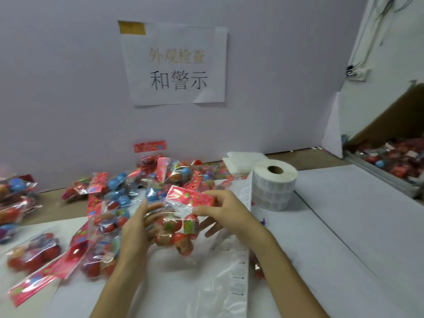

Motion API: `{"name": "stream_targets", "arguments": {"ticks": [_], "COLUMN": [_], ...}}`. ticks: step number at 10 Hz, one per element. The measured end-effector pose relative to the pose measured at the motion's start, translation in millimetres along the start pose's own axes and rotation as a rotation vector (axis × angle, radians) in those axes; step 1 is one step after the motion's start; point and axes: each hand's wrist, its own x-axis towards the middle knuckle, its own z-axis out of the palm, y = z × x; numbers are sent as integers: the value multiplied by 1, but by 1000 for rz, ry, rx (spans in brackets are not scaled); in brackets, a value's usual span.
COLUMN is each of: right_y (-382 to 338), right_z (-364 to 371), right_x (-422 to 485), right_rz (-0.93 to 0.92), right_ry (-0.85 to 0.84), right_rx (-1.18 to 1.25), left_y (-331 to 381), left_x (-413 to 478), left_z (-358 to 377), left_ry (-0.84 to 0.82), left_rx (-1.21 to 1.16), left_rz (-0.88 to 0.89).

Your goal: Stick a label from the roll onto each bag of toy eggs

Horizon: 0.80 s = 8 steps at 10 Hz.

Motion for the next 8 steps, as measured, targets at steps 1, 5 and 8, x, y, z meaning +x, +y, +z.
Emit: {"name": "stream_targets", "arguments": {"ticks": [1,5,8], "right_y": [-19,-12,66], "right_z": [-29,-260,-134], "right_x": [0,-44,-101], "right_rz": [-5,-149,57], "right_ry": [6,869,744], "right_rx": [32,882,4], "left_y": [-1,-15,-42], "left_x": [0,8,-2], "left_z": [-2,3,12], "left_ry": [-12,-112,-208], "left_rx": [-45,124,580], "left_rz": [-19,-36,296]}}
